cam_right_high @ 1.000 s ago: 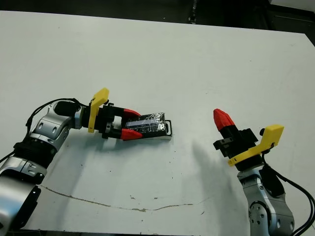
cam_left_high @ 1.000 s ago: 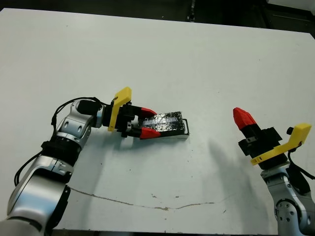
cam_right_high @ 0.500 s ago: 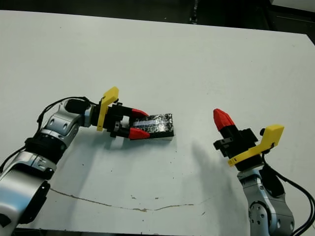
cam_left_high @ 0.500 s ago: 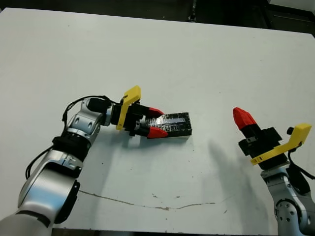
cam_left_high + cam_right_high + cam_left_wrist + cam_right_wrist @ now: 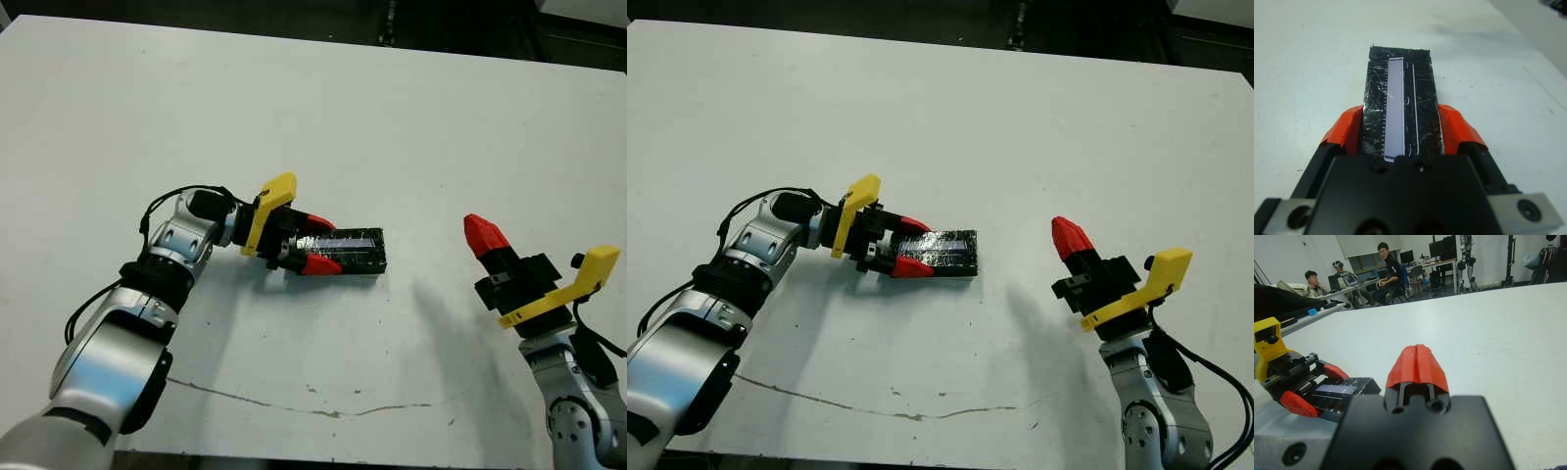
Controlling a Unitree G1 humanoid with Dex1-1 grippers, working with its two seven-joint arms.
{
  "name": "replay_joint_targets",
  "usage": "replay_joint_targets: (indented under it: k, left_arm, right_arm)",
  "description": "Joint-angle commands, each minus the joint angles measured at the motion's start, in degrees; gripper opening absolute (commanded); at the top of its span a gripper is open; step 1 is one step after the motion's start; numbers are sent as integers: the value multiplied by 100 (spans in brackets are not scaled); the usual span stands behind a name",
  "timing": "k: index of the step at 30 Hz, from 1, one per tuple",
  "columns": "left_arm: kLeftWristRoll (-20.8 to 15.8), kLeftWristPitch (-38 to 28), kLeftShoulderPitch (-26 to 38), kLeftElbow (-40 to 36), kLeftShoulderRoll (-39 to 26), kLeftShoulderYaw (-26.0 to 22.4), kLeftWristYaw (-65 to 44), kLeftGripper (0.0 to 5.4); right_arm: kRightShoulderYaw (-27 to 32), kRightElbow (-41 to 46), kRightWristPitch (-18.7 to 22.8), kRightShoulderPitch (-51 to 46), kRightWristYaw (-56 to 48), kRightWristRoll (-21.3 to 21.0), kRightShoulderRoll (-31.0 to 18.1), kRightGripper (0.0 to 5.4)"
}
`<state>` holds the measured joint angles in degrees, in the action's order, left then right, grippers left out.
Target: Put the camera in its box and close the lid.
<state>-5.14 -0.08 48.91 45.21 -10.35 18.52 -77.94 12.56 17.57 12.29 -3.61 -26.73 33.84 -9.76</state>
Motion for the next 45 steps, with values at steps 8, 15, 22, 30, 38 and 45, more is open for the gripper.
replay_joint_targets:
  k: [8,15,22,30,38,45]
  left_arm:
    - [440,300,95,127,463,467,116,315]
    - [597,533,28,17,339,570,279,315]
    - [672,912,-283,-512,114,489,709,365]
    - [491,522,-597,-800,-222,192,759,469]
    - [47,823,-1245,-1724,-555,-201,927,539]
    - [-490,1510,-1890,-2612,-1001,-654,1038,539]
  right_arm:
    - [31,11,-15,-113,10,-7,-75,0]
    - [22,-10,-11,-105,-28,10,-85,0]
    - [9,9,33,-113,14,20,-79,0]
    - [2,15,53,-122,19,8,-105,0]
    - [0,24,57,-105,14,31,-111,0]
    - [2,35,71,-108,33,49,-123,0]
